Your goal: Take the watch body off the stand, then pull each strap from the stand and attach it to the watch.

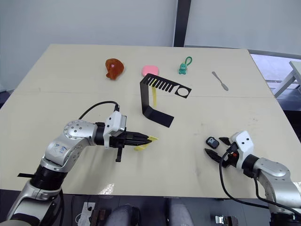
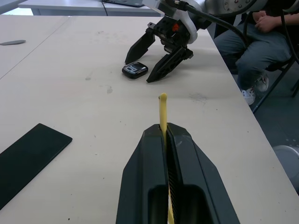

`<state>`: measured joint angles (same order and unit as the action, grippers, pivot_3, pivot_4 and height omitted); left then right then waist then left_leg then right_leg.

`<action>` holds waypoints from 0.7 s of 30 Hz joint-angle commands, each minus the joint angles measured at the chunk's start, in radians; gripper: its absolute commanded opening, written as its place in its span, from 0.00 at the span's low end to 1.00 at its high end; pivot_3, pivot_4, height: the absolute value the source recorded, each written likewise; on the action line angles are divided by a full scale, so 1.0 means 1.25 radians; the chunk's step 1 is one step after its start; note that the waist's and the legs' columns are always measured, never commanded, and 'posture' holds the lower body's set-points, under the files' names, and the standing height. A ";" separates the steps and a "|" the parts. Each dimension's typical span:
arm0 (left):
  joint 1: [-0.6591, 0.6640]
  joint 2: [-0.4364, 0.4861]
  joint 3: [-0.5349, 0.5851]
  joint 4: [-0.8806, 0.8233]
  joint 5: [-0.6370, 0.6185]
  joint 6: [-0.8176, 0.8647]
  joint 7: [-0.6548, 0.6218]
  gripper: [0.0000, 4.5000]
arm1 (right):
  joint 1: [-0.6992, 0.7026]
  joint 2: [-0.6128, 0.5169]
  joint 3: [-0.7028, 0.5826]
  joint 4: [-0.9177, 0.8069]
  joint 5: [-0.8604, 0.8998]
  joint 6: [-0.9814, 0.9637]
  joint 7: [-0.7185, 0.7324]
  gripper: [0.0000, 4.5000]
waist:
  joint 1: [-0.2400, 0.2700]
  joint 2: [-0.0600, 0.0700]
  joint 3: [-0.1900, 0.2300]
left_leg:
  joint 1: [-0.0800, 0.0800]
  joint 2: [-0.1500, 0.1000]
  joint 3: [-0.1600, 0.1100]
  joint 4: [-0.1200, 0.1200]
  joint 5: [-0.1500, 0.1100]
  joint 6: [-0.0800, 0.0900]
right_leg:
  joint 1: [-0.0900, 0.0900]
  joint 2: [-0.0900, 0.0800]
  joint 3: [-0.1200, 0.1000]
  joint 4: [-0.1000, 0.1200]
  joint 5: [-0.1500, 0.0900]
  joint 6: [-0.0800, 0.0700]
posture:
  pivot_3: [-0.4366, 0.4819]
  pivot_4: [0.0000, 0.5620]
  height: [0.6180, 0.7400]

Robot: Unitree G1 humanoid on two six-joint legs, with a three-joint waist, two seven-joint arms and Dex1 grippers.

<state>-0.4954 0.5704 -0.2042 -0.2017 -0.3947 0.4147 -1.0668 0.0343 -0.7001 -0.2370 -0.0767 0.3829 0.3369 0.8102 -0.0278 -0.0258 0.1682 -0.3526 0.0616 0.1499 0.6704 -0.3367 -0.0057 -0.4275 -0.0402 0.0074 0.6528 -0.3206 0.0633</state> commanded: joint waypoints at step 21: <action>-0.013 -0.003 0.010 -0.025 -0.001 -0.007 0.003 0.00 | -0.018 -0.029 0.033 0.026 -0.026 -0.003 0.017 0.80 | -0.001 0.000 0.000 | 0.000 0.000 0.000 0.001 0.000 0.000 | 0.000 0.000 0.000 0.000 0.000 0.000 | 0.48 0.27 1.00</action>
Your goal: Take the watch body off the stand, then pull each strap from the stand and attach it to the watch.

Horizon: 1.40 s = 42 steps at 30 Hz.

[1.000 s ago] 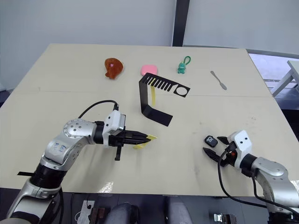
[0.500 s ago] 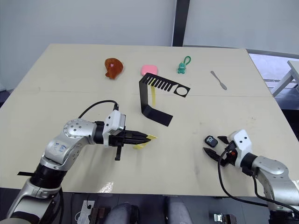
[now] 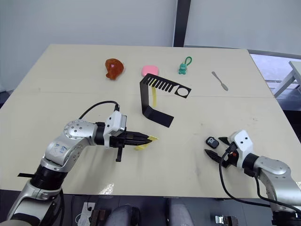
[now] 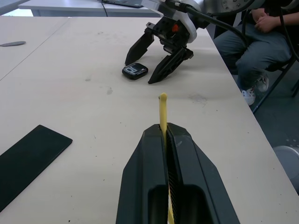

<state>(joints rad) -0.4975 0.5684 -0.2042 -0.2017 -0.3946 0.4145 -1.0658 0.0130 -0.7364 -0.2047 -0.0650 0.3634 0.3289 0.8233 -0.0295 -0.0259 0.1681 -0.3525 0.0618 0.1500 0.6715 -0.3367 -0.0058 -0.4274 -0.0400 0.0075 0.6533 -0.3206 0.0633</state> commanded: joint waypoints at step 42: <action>-0.058 -0.003 -0.022 0.158 0.226 -0.527 -0.042 0.00 | -0.423 0.182 -0.077 -0.218 0.672 1.028 -0.416 0.33 | 0.000 0.000 0.000 | -0.005 0.001 -0.001 0.005 -0.002 0.002 | -0.003 0.000 -0.002 0.002 0.000 -0.001 | 0.48 0.27 1.00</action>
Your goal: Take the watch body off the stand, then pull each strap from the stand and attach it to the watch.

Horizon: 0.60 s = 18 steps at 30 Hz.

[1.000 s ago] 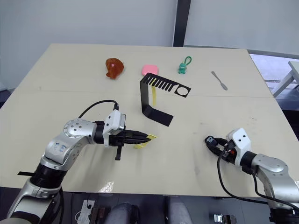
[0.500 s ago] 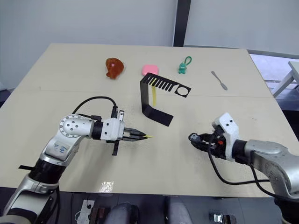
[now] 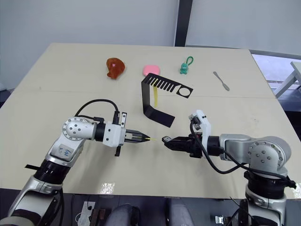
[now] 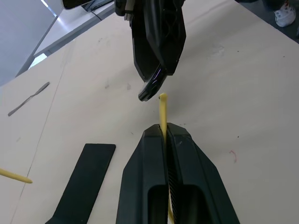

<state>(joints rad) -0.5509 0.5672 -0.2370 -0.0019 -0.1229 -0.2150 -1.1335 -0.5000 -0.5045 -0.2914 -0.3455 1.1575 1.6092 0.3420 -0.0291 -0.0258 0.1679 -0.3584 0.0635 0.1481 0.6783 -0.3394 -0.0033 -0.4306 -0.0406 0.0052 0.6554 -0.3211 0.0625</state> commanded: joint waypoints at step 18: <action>-0.032 -0.027 -0.006 0.036 0.053 -0.076 0.040 0.00 | -0.030 0.000 -0.005 0.067 0.123 0.004 -0.124 0.33 | 0.000 0.000 0.000 | -0.001 0.000 0.000 0.000 0.000 0.000 | -0.001 0.000 0.000 0.000 0.000 0.000 | 0.48 0.27 1.00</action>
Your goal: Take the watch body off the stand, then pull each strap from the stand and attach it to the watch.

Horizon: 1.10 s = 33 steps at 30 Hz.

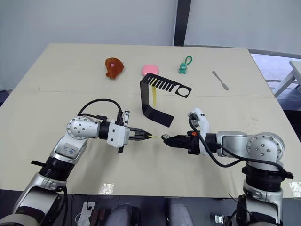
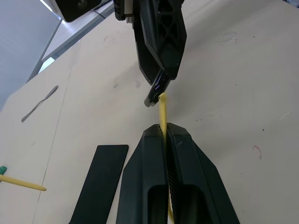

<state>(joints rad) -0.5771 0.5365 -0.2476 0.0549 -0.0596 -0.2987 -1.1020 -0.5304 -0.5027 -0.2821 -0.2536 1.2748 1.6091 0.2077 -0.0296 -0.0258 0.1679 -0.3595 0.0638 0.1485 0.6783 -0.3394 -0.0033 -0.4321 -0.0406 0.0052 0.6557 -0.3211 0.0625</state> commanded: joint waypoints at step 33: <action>0.000 -0.018 -0.006 -0.014 0.015 0.010 0.043 0.00 | -0.024 -0.015 -0.008 0.040 0.112 -0.027 -0.089 0.33 | 0.000 0.000 0.000 | -0.001 0.000 0.000 0.000 0.000 0.000 | 0.000 0.000 0.000 -0.001 0.000 0.000 | 0.48 0.27 1.00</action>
<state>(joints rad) -0.5765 0.5130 -0.2538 0.0548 -0.0401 -0.2737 -1.0606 -0.5462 -0.5063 -0.2821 -0.1920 1.3817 1.5905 0.1078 -0.0299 -0.0257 0.1679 -0.3604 0.0641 0.1484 0.6779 -0.3395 -0.0032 -0.4328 -0.0408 0.0053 0.6547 -0.3211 0.0626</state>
